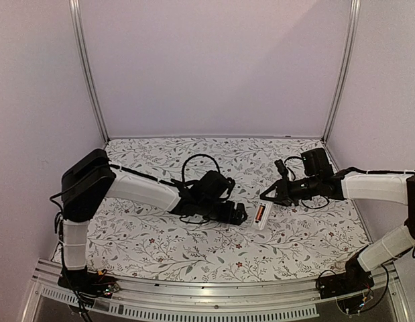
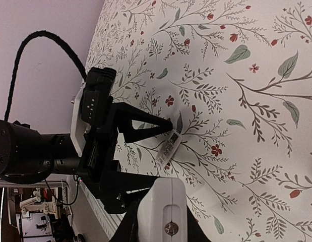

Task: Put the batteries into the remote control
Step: Pick up the battery cover from the center of the board.

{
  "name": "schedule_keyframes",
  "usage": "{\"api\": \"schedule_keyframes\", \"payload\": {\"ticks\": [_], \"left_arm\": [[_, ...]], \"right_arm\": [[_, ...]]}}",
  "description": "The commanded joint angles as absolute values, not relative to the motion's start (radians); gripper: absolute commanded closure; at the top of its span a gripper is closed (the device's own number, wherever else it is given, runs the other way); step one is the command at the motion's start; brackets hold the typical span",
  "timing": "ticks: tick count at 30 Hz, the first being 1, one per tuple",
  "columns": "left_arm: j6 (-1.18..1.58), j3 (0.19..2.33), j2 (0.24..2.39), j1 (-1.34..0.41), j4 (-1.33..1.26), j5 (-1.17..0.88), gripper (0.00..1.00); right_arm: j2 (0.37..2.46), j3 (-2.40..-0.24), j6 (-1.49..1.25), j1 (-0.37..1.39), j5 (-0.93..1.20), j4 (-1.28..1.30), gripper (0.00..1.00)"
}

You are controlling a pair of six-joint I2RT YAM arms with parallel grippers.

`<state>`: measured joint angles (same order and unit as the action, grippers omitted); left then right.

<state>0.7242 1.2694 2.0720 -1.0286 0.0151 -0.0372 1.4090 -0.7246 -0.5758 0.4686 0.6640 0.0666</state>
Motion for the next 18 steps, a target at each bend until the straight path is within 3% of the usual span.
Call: {"api": "schedule_keyframes", "payload": {"ticks": [1,8,18], "left_arm": [[0.605,1.281,2.121,-1.017,0.156,-0.091,0.07],[0.534,1.252,2.003,-1.023,0.306,0.031,0.33],[0.526,1.376,2.096,-1.11,0.479,0.132,0.44]], "right_arm": [[1.375,-0.71,-0.559,0.454,0.668,0.09,1.0],[1.314,-0.673,-0.566,0.446,0.647,0.098,1.0],[1.271,-0.665,-0.587,0.437,0.624,0.095,1.0]]}}
